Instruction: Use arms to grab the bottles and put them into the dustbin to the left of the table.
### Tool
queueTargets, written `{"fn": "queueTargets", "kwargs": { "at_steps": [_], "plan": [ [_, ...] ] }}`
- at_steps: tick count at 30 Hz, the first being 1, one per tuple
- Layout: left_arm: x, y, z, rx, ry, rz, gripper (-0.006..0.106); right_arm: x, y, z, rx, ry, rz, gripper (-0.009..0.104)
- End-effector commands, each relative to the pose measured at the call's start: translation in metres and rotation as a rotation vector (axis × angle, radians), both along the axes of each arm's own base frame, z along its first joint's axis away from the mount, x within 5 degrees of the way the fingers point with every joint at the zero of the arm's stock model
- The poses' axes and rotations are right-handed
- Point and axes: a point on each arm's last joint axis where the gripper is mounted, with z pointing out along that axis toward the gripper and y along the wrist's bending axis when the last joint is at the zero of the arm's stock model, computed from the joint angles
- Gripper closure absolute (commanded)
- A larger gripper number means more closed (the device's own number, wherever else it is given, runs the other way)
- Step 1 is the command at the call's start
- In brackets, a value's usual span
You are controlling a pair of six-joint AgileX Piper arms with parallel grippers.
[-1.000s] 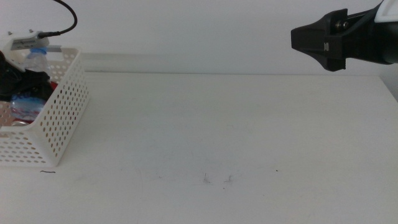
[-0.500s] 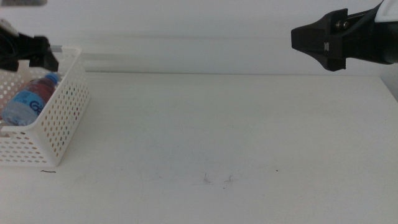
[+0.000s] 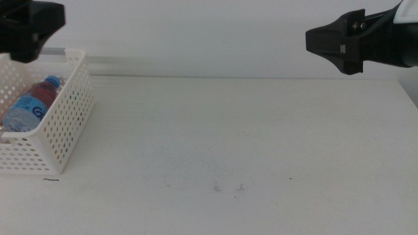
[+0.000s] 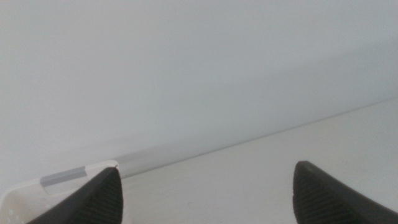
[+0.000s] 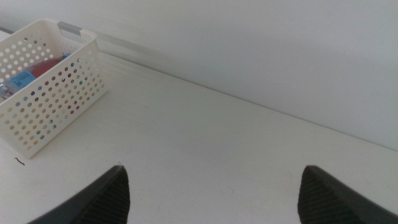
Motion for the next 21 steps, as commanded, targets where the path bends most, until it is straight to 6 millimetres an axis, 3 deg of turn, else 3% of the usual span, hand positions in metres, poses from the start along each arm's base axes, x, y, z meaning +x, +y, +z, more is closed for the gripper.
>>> {"fn": "queueTargets", "kwargs": {
  "at_steps": [1, 13, 17, 21],
  "plan": [
    [-0.007, 0.0, -0.001, -0.001, -0.027, 0.001, 0.007, -0.001, 0.0, 0.001, -0.004, -0.013, 0.002, 0.008],
    [-0.011, 0.004, -0.001, 0.065, -0.041, 0.02, 0.007, -0.001, 0.0, 0.001, -0.004, -0.013, 0.002, 0.008],
    [-0.013, 0.01, 0.004, -0.094, -0.048, 0.118, 0.007, -0.001, 0.0, 0.001, -0.004, -0.013, 0.002, 0.008],
    [-0.012, 0.011, 0.005, -0.119, -0.049, 0.144, 0.007, -0.001, 0.0, 0.001, -0.004, -0.013, 0.002, 0.008]
  ]
}}
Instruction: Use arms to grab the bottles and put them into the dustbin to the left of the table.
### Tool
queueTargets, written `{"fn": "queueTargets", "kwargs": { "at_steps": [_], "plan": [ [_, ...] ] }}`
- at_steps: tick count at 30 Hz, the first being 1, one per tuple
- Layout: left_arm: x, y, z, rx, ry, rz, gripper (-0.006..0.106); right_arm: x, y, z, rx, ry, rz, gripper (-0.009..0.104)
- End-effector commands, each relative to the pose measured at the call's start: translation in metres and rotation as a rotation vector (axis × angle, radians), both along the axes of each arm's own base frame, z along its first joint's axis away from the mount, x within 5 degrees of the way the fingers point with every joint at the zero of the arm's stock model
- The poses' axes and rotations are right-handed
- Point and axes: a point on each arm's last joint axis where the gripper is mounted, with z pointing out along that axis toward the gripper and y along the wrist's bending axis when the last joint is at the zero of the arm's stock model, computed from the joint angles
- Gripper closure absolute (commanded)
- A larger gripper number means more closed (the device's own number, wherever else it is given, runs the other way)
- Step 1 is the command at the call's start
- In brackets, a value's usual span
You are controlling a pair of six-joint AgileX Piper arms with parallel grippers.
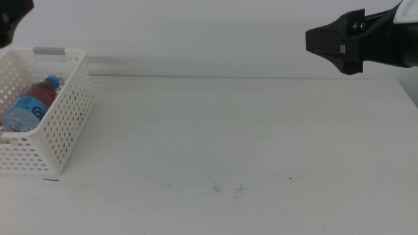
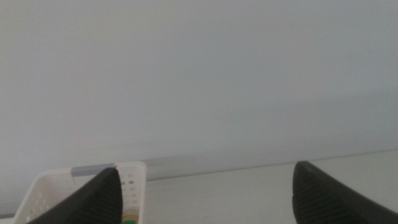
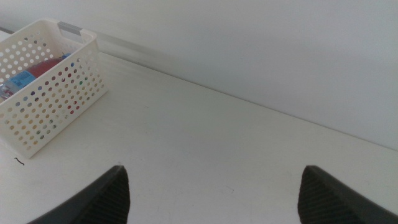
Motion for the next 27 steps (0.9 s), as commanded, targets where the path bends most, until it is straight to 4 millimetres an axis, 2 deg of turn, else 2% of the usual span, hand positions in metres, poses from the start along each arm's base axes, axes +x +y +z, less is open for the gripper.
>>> {"fn": "queueTargets", "kwargs": {
  "at_steps": [1, 10, 15, 17, 20, 23, 27],
  "plan": [
    [-0.001, 0.0, 0.0, -0.032, -0.006, 0.008, 0.007, -0.001, 0.0, 0.001, -0.004, -0.013, 0.002, 0.008],
    [-0.001, 0.0, 0.0, -0.032, -0.006, 0.008, 0.007, -0.001, 0.0, 0.001, -0.004, -0.013, 0.002, 0.008],
    [-0.011, 0.001, -0.019, -0.018, 0.022, 0.007, 0.007, -0.001, -0.001, 0.0, -0.005, -0.01, 0.002, 0.008],
    [-0.019, 0.003, -0.038, -0.013, 0.053, 0.007, 0.007, -0.003, -0.006, -0.005, 0.016, 0.014, -0.016, 0.008],
    [-0.035, 0.006, -0.08, -0.003, 0.122, 0.017, 0.007, -0.014, -0.027, -0.022, 0.074, 0.036, -0.085, 0.008],
    [-0.056, 0.014, -0.119, -0.003, 0.133, 0.055, 0.007, -0.028, -0.054, -0.046, 0.133, -0.037, -0.197, 0.008],
    [-0.084, 0.023, -0.159, 0.037, 0.095, 0.12, 0.007, -0.058, -0.087, -0.092, 0.168, -0.171, -0.341, 0.008]
  ]
}}
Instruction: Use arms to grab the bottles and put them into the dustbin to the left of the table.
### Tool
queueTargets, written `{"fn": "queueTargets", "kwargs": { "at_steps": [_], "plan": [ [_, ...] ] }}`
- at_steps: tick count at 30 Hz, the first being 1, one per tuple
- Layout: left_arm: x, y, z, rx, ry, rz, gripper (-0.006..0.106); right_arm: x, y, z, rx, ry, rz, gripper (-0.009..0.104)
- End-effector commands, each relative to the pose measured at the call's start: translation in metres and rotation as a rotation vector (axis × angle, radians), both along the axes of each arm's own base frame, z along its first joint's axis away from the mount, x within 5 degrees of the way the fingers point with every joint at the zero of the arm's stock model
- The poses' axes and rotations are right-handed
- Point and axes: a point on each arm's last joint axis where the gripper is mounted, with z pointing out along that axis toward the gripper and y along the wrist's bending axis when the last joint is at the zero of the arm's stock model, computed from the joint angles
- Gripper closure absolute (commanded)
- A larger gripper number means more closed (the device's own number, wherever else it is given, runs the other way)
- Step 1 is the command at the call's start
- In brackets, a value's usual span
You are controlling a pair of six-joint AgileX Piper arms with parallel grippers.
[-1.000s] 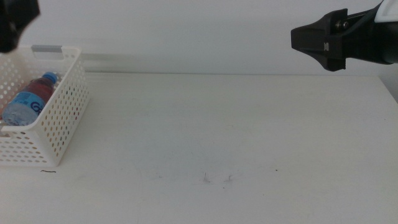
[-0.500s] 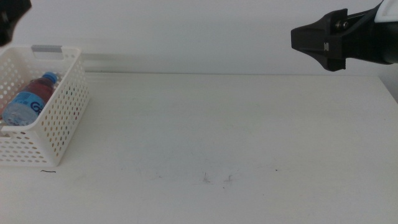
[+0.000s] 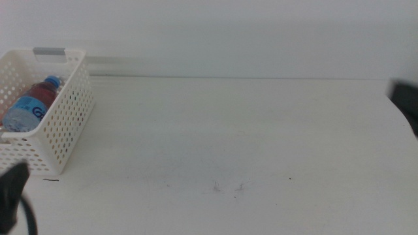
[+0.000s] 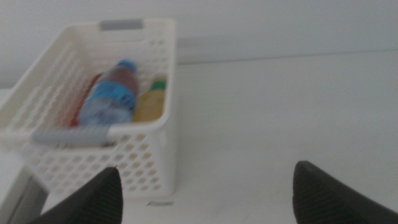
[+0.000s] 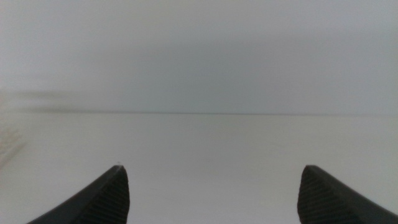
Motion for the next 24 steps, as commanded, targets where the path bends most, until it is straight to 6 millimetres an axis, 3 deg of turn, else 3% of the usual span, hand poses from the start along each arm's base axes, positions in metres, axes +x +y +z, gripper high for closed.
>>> {"fn": "queueTargets", "kwargs": {
  "at_steps": [1, 6, 10, 13, 24],
  "plan": [
    [-0.013, 0.004, -0.022, 0.024, -0.039, 0.033, 0.007, -0.019, -0.015, -0.027, -0.007, -0.048, -0.074, 0.008],
    [-0.031, 0.003, -0.054, -0.05, -0.112, 0.041, 0.007, -0.068, -0.032, -0.089, -0.12, -0.071, -0.134, 0.008],
    [-0.032, 0.003, -0.075, -0.068, -0.129, 0.04, 0.007, -0.092, -0.037, -0.116, -0.113, -0.156, -0.175, 0.008],
    [-0.029, 0.003, -0.08, -0.071, -0.193, 0.045, 0.007, -0.101, -0.04, -0.132, -0.163, -0.156, -0.196, 0.008],
    [-0.029, 0.004, -0.079, -0.054, -0.213, 0.045, 0.007, -0.1, -0.04, -0.139, -0.196, -0.151, -0.203, 0.008]
  ]
}}
